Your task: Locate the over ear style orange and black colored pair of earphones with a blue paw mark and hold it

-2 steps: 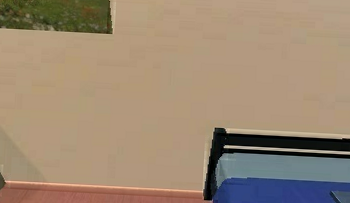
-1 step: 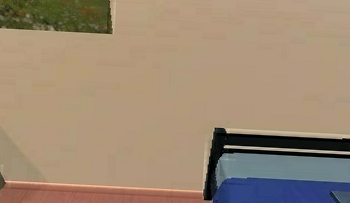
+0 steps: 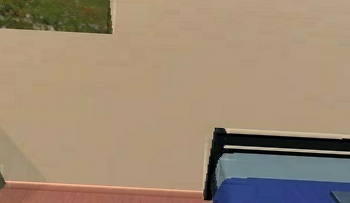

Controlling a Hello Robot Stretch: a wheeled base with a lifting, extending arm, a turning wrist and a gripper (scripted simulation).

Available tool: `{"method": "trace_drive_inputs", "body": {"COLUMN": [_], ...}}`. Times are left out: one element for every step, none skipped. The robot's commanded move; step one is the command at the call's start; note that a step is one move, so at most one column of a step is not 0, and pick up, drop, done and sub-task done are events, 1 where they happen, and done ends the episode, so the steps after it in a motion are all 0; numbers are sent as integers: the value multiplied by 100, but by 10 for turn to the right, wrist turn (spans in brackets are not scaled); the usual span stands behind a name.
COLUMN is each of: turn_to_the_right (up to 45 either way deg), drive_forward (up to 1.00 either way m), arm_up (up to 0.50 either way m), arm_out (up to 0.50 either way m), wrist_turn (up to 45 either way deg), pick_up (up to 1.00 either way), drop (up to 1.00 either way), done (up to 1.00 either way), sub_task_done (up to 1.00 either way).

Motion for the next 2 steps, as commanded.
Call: {"method": "trace_drive_inputs", "body": {"turn_to_the_right": [0, 0], "drive_forward": [0, 0], "arm_up": [10, -10], "arm_out": [0, 0], "wrist_turn": [0, 0], "pick_up": [0, 0], "drop": [0, 0], "done": [0, 0], "sub_task_done": [0, 0]}}
